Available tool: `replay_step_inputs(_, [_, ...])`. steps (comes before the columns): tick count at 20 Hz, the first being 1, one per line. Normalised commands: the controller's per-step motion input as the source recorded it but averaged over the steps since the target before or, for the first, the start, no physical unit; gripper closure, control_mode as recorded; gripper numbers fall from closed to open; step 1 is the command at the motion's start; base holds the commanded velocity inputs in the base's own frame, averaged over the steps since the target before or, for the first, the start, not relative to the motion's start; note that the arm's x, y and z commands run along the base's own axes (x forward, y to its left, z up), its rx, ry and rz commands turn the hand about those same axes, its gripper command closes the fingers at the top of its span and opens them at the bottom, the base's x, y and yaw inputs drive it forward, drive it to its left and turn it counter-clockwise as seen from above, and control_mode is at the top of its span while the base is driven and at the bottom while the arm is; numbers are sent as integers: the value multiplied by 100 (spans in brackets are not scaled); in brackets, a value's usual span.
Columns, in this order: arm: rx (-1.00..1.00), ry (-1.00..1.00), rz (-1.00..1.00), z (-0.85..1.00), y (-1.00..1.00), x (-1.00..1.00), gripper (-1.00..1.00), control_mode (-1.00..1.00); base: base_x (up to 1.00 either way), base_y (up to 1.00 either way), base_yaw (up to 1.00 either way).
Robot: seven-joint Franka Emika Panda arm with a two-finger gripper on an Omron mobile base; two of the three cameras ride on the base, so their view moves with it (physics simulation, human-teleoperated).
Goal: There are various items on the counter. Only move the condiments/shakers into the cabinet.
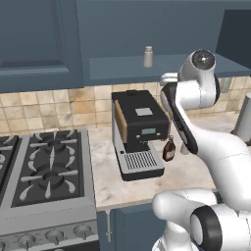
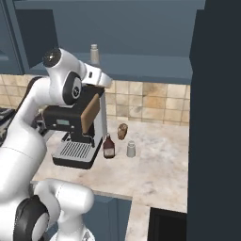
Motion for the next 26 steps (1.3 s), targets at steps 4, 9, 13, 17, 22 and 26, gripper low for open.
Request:
replay_step_inputs(4, [18,46,-10,-23,-97,-29,-100,-100,0,0,0])
replay_step_inputs(9, [3,29,1,-28,-52,7,-100,-100,0,0,0])
replay_step_inputs(13, [-2,18,6,-57,-1,0,-100,-100,0,0,0])
replay_step_inputs(17, [-2,10,6,-74,-4,0,-100,-100,0,0,0])
replay_step_inputs(22, [0,2,7,-86,-17,-3,-100,-100,0,0,0])
replay_step_inputs(26, [0,0,6,-72,-21,-7,-100,-100,0,0,0])
